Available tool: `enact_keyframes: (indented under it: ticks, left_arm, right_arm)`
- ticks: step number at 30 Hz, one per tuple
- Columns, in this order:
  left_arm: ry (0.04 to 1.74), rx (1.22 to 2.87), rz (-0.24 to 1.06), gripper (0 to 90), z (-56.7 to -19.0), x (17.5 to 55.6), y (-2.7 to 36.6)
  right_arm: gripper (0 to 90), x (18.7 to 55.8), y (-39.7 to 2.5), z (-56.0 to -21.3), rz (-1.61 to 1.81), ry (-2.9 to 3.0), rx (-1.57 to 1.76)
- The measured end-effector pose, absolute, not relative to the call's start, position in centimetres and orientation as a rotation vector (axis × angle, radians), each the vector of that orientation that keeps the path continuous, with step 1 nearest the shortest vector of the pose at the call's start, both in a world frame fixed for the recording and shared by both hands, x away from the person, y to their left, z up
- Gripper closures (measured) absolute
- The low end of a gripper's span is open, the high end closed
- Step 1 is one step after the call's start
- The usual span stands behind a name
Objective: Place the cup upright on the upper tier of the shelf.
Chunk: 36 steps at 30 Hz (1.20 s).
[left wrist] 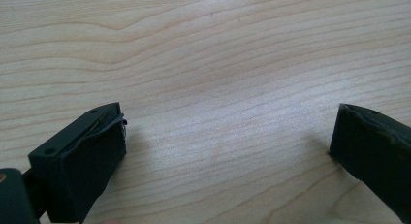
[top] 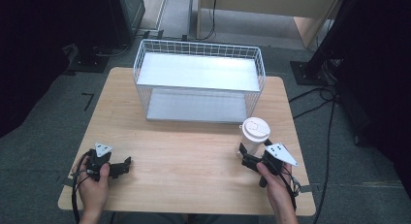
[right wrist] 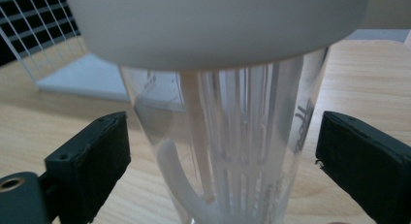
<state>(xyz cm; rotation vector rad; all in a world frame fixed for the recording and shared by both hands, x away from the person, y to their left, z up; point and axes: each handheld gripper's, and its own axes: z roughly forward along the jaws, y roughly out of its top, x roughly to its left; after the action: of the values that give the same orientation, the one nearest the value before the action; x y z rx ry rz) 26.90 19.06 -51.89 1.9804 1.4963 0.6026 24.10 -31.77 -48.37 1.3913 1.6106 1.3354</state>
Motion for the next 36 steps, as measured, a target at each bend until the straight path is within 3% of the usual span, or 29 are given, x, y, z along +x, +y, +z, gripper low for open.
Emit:
enact_keyframes:
  ticks: [10, 36]
  left_arm:
    - [1.497, 1.980, 0.603, 0.0, -51.9, 26.9, 19.1]
    - [1.496, 1.982, 0.604, 0.0, -51.9, 27.0, 19.0]
  right_arm:
    - [11.5, 24.8, -31.0, -48.8, 1.405, 1.472, 1.345]
    - [13.7, 24.9, -30.2, -47.9, 1.450, 1.260, 1.319]
